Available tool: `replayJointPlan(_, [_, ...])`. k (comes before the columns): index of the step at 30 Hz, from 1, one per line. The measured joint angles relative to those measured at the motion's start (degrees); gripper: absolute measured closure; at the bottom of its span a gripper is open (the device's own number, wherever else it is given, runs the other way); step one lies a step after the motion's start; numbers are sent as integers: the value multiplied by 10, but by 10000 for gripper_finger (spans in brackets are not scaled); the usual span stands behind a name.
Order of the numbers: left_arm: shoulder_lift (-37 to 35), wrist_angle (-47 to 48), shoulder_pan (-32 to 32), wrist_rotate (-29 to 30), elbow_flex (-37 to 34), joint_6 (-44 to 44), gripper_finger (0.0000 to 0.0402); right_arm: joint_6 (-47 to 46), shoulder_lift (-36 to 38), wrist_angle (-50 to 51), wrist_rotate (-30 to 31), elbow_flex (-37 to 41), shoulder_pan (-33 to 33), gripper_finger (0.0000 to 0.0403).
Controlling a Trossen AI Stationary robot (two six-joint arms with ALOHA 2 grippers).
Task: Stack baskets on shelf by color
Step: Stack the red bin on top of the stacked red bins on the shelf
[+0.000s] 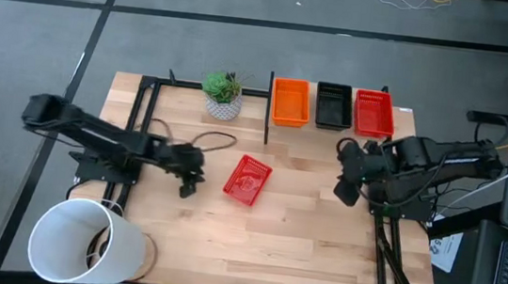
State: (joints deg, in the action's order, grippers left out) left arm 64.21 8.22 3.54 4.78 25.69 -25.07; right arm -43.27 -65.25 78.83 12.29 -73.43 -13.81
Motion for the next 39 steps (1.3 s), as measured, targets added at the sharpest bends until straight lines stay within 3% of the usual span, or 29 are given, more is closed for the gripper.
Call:
replayJointPlan(5, [182,-45,-9,4,117,72,284,0,0,-25,0,7,-24,280])
replayJointPlan(10, [341,-73,-10,4,292,160,284,0,0,-46,0,7,-42,280])
replayJointPlan(14, [425,-62,0,-2,416,210,284,-1,-10,-49,0,7,-58,280])
replayJointPlan(17, [449,8,10,-8,477,240,284,7,-28,-45,-5,7,-75,280])
replayJointPlan(21, [440,175,20,4,513,242,284,66,-62,-45,-8,7,-105,280])
replayJointPlan(28, [368,503,46,5,502,189,284,164,-152,-82,29,7,-123,280])
replayJointPlan(31, [316,541,53,9,463,138,284,226,-204,-115,30,7,-116,280])
replayJointPlan(35, [224,518,65,14,373,76,284,304,-255,-160,30,7,-105,280])
replayJointPlan(39, [117,474,86,60,275,6,284,352,-291,-185,21,7,-92,280])
